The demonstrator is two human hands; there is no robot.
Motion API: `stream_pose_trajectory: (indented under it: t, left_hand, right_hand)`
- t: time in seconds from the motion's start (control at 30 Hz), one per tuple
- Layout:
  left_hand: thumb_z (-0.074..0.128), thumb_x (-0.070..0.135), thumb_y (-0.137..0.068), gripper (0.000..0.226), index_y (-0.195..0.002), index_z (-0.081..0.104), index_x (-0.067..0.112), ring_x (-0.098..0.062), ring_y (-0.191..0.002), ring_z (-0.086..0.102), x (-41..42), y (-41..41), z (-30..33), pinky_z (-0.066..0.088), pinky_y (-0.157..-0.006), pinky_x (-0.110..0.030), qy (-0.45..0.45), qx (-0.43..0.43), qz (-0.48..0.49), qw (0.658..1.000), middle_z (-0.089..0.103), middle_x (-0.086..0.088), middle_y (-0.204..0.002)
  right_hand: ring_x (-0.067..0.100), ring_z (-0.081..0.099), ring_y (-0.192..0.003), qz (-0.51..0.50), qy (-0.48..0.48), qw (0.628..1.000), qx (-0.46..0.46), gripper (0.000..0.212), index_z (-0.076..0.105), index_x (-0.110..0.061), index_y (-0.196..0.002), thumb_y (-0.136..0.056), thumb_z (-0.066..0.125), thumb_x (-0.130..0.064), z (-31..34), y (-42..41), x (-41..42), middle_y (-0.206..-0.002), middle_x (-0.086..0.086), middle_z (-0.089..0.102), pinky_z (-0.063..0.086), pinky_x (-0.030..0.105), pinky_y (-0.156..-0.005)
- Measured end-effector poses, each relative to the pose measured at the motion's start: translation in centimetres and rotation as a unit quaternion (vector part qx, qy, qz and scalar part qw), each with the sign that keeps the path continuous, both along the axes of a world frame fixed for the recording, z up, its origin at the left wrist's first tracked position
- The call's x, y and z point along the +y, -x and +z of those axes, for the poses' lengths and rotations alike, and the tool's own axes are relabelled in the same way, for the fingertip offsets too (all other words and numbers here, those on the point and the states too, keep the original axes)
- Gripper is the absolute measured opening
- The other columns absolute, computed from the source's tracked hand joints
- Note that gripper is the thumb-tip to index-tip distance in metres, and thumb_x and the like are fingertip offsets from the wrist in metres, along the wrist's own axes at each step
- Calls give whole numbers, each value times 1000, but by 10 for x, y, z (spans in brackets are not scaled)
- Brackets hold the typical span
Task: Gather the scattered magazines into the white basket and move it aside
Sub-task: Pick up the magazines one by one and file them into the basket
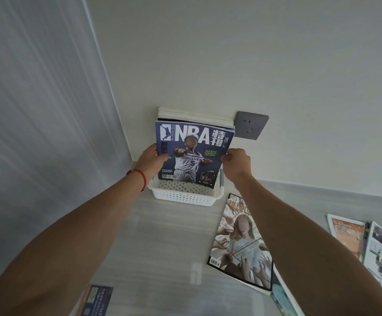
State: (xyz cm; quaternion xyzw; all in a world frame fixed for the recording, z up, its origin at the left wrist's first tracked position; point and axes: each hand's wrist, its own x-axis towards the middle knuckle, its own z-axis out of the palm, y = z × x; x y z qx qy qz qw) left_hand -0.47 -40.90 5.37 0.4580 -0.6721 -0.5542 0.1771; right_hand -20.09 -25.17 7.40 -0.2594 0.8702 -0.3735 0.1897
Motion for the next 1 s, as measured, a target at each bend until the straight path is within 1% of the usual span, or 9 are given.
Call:
stream_pose_trajectory:
  t: [0.13, 0.17, 0.23, 0.37, 0.47, 0.63, 0.8, 0.93, 1.0]
  left_hand:
    - [51, -11, -94, 46, -138, 50, -1, -26, -120, 56, 5, -3, 4, 49, -106, -36, -118, 47, 7, 992, 58, -24, -130]
    - [51, -12, -93, 44, -137, 49, -4, -29, -122, 56, 9, -4, 4, 50, -104, -36, -140, 50, 29, 989, 54, -30, -133]
    - [53, -12, -93, 18, -109, 58, -5, -31, -107, 65, 21, -2, -1, 57, -81, -24, -116, 1, 76, 990, 56, -32, -117]
    - [51, 4, -96, 13, -99, 63, 9, -30, -81, 69, 74, 3, -11, 63, -73, -42, -73, -78, 142, 984, 67, -14, -105]
    - [50, 6, -88, 22, -96, 63, 23, -30, -91, 71, 129, 8, -22, 63, -76, -42, -37, -107, 66, 991, 69, -9, -106]
    - [53, 4, -89, 22, -101, 63, 20, -19, -98, 58, 234, 44, -32, 46, -81, -29, 63, -168, -118, 977, 64, 0, -107]
    - [56, 9, -85, 33, -112, 64, 28, -25, -92, 65, 329, 91, -33, 54, -82, -30, 157, -210, -287, 921, 65, 1, -100]
    - [59, 18, -89, 28, -112, 69, 28, -18, -90, 69, 385, 119, -37, 58, -84, -33, 158, -189, -327, 912, 70, 5, -102]
    - [57, 18, -91, 34, -120, 68, 30, -13, -91, 68, 405, 130, -37, 58, -82, -29, 177, -177, -328, 911, 68, 11, -101]
  right_hand:
    - [22, 56, -99, 48, 30, 995, -79, 31, 58, -6, -102, -91, 39, 15, -4, -3, 20, -100, 2, 67, 42, 13, -76]
    - [22, 58, -110, 50, 43, 992, -105, 36, 57, -4, -119, -92, 41, 16, -8, -3, 29, -119, 8, 66, 42, 19, -102]
    - [26, 59, -125, 42, 46, 991, -120, 51, 48, -6, -143, -95, 47, 11, -18, -1, 54, -146, 10, 55, 48, 35, -107]
    - [16, 65, -99, 20, -9, 999, -43, 43, 62, -15, -134, -96, 48, 0, -36, 2, 133, -135, 2, 65, 51, 23, -81]
    - [20, 63, -102, -48, -71, 996, -31, 47, 65, -16, -132, -92, 45, 0, -47, 14, 206, -132, 2, 66, 48, 17, -71]
    - [30, 61, -120, -134, -150, 979, -35, 41, 56, -8, -137, -96, 52, -4, -70, 49, 337, -136, 15, 62, 46, 27, -87]
    - [39, 53, -128, -217, -221, 950, -38, 52, 51, -8, -137, -90, 67, -25, -97, 88, 442, -139, 19, 55, 46, 43, -104]
    - [48, 10, -152, -254, -327, 905, -102, 100, 20, -20, -156, -81, 69, -66, -116, 109, 486, -165, 25, 12, 17, 68, -118]
    - [52, 1, -151, -236, -336, 906, -105, 105, 12, -31, -158, -78, 61, -78, -123, 114, 494, -166, 25, 1, 14, 72, -115]
